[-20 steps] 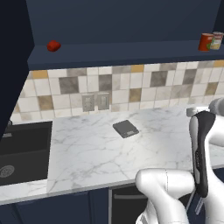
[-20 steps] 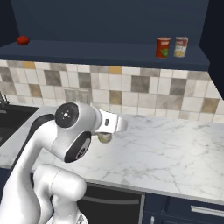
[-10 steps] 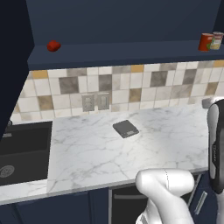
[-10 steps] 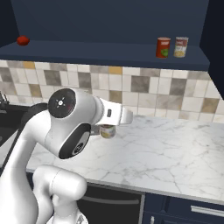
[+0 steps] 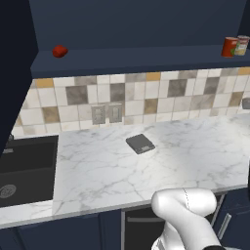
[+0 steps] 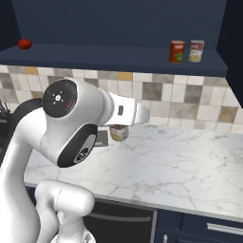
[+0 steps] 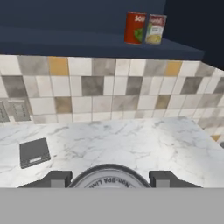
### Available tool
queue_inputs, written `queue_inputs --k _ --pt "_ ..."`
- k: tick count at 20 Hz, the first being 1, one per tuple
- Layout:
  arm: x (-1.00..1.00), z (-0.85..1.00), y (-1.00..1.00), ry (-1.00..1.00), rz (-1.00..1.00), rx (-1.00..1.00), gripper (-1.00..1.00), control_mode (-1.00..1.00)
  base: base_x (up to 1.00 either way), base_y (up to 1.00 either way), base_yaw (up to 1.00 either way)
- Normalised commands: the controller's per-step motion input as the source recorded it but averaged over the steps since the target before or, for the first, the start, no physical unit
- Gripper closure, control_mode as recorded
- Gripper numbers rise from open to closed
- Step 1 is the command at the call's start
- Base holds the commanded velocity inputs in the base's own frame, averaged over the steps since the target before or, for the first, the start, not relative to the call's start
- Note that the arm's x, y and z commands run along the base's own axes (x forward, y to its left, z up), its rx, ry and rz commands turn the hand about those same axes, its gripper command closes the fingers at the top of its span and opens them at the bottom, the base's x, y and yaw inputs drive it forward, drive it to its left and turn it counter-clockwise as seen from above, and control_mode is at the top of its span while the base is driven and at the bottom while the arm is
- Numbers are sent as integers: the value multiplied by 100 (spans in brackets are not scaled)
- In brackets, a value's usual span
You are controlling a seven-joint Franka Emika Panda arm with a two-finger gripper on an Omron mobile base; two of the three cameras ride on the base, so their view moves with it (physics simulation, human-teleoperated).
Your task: Pick the cans from the counter and place them in their designated side in the cabinet.
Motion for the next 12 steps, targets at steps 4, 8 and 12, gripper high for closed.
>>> queue_inputs --k 4,8,12 --pt "-9 33 -2 -12 0 0 100 -100 0 0 0" --pt "-6 35 0 -11 0 0 100 -100 0 0 0" --pt "-5 36 0 -11 0 0 100 -100 0 0 0"
